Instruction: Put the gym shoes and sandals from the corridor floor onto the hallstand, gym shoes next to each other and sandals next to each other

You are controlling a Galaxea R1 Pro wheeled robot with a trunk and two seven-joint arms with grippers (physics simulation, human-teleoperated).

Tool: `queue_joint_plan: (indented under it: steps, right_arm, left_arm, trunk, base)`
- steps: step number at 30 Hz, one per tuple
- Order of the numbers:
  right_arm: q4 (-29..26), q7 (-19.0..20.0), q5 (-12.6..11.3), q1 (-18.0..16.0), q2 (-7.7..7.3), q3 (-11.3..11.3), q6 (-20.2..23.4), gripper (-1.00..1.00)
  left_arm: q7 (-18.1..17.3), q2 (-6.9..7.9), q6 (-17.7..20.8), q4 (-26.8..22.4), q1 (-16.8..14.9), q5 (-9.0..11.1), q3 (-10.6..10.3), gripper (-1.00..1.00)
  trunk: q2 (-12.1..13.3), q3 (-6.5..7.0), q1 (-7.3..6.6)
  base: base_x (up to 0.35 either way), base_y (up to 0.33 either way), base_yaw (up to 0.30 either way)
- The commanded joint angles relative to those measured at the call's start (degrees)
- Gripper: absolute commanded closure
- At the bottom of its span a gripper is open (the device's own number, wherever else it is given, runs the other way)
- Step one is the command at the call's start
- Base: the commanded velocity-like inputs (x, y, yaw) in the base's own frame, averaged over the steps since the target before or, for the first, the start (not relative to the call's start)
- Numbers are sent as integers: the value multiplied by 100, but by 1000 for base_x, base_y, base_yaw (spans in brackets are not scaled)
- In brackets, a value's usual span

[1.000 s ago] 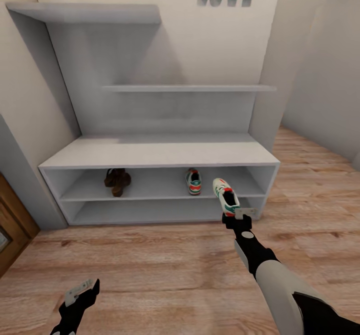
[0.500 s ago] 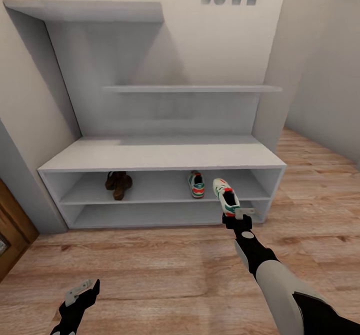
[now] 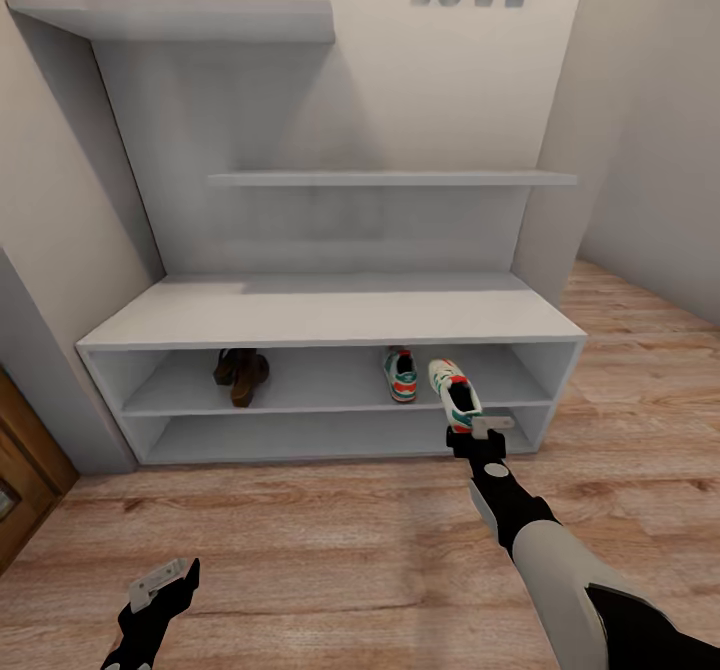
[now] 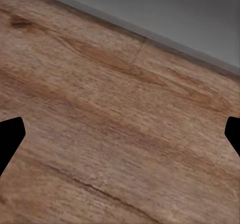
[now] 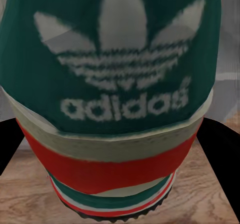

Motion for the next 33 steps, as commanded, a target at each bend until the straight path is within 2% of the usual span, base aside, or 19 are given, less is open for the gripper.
queue_joint_plan:
  steps: [1, 5, 10, 33]
  right_arm:
    - [0, -103, -14, 0, -1, -72, -6, 100]
    - [0, -336, -80, 0, -2, -288, -22, 100]
    - [1, -423, -112, 0, -2, -375, -31, 100]
    - [1, -454, -124, 0, 4, -408, -34, 100]
  left_arm:
    - [-1, 0, 0, 0, 0, 0, 0, -100]
    - [1, 0, 0, 0, 0, 0, 0, -100]
    - [-1, 0, 0, 0, 0, 0, 0, -100]
    - [-3, 0, 0, 0, 0, 0, 0, -100]
  trunk:
    - [0, 0, 0]
    - [0, 0, 0]
    - [0, 0, 0]
    - [0, 0, 0]
  base:
    - [8, 7, 0]
    - [4, 4, 0]
    - [1, 1, 0]
    - [64, 68, 0]
